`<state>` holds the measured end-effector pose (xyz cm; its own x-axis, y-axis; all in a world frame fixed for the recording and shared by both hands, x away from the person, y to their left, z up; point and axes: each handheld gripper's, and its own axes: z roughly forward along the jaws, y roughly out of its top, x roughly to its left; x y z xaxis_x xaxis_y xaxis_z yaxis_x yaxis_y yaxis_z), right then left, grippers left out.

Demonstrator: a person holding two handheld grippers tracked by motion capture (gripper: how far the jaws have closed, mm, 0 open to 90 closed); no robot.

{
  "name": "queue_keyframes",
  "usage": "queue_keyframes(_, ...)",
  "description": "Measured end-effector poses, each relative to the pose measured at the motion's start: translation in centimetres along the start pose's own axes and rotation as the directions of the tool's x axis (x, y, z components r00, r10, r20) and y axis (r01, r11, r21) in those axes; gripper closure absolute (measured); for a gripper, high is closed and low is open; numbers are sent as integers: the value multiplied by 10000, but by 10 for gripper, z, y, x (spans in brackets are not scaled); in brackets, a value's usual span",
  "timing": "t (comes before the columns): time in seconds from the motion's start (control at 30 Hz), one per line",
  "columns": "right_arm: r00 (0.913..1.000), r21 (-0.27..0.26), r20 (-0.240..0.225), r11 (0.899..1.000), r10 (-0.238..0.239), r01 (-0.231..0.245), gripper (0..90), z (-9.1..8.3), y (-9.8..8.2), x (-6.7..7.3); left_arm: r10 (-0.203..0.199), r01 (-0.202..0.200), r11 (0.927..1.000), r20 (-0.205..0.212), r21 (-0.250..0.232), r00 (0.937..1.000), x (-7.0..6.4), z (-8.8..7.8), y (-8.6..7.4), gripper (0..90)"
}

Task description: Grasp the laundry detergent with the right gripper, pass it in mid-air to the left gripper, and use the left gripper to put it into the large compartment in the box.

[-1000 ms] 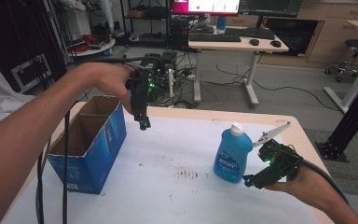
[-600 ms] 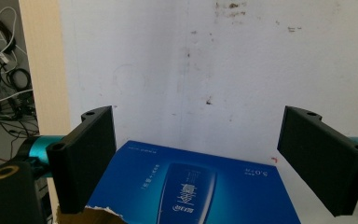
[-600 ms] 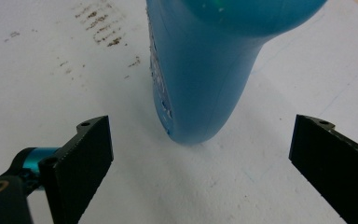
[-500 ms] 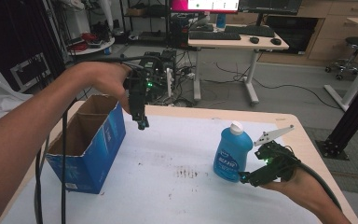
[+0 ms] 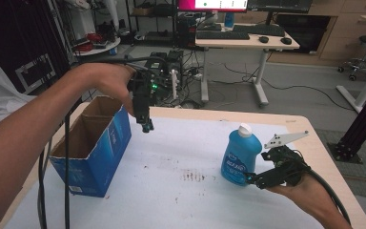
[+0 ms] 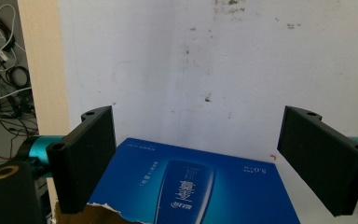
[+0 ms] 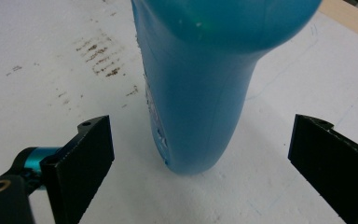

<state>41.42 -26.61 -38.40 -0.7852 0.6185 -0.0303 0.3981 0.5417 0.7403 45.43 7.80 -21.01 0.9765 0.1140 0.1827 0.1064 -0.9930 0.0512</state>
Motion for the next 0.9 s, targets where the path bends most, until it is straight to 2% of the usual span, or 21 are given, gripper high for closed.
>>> queue_keyframes(0.37,9997,-652,-140,9977,176,-185,61,10,-5,-1,25,-26,10000,2,21,10000,0,0,-2,113)
queue_keyframes(0.6,9995,-822,-203,9963,232,-248,61,13,-5,-1,4,-4,10000,33,34,10000,-1,1,-3,114)
queue_keyframes(0.77,9987,-1317,-212,9901,458,-482,61,16,-6,0,-39,39,10000,39,35,10000,-2,1,-5,114)
queue_keyframes(0.9,9986,-1439,-227,9883,474,-502,61,20,-8,1,-65,65,10000,28,22,10000,-1,1,-6,113)
